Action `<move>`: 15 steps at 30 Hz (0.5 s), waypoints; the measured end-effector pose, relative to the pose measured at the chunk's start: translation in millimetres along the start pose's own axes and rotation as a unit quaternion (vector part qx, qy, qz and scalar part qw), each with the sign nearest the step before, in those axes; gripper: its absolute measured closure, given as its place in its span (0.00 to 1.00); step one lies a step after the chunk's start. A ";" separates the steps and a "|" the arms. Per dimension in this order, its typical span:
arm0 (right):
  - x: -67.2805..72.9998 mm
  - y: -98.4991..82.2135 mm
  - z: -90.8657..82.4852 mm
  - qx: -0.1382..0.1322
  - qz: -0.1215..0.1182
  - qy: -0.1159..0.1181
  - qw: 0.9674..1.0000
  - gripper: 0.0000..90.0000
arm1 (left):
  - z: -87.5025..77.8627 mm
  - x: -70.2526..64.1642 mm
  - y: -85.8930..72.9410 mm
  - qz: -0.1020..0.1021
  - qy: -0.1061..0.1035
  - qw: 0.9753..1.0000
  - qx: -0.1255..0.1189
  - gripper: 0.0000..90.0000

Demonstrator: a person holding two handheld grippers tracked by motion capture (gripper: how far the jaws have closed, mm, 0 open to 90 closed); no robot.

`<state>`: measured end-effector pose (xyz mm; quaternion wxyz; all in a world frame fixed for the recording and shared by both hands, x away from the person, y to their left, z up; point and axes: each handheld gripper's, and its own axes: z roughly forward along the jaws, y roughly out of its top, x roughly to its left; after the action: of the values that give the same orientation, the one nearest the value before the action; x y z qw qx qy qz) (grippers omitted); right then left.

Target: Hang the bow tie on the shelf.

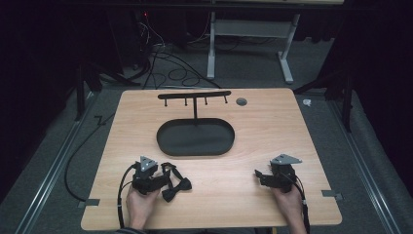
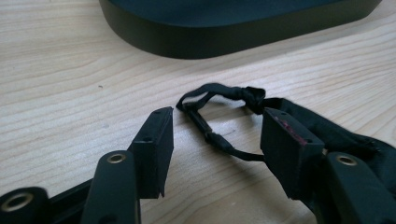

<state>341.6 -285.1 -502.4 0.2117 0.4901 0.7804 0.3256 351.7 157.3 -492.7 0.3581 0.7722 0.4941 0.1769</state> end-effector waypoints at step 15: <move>0.1 0.0 0.1 -0.001 0.000 0.000 1.000 0.30 | 5.7 -4.6 -4.2 0.038 0.014 0.999 0.011 0.84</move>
<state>341.6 -285.0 -502.4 0.2121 0.4901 0.7801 0.3259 350.5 152.1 -499.3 0.3356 0.7918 0.4712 0.1958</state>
